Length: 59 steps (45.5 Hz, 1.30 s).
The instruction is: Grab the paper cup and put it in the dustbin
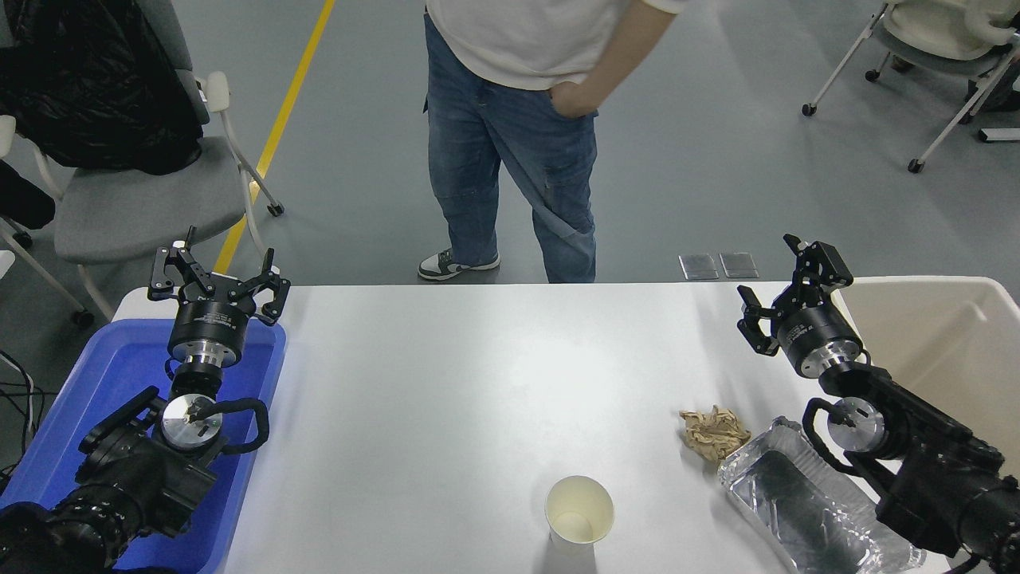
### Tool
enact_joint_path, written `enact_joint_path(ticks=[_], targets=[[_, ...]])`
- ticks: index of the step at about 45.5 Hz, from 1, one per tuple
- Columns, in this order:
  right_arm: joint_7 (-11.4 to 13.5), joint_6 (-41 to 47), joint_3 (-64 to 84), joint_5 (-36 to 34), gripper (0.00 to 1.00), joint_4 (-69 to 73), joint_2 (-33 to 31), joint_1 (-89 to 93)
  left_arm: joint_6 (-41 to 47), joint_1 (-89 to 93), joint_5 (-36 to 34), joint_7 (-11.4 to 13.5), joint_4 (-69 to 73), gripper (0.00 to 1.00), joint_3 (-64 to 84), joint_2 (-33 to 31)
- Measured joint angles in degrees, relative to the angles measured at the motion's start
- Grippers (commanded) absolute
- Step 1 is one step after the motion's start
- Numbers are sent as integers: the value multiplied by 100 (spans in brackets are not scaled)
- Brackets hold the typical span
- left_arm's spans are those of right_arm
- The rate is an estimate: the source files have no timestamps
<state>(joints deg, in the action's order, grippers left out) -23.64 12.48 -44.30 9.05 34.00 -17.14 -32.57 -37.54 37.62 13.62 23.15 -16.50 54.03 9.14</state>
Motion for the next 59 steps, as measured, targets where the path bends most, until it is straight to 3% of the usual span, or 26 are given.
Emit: enact_joint_path(ticks=[30,42,59], targets=[[0,8,47,68,100,95,-43,-52,0,8,7,6,-2,99,-47,22],[26,4,496,107,100,514,-603,-214,1,10,7,6,-2,99,-50,25],[155,17,1669,404,100,1455,-1957,-1039,2,10,8,6,-1,99,-51,26]])
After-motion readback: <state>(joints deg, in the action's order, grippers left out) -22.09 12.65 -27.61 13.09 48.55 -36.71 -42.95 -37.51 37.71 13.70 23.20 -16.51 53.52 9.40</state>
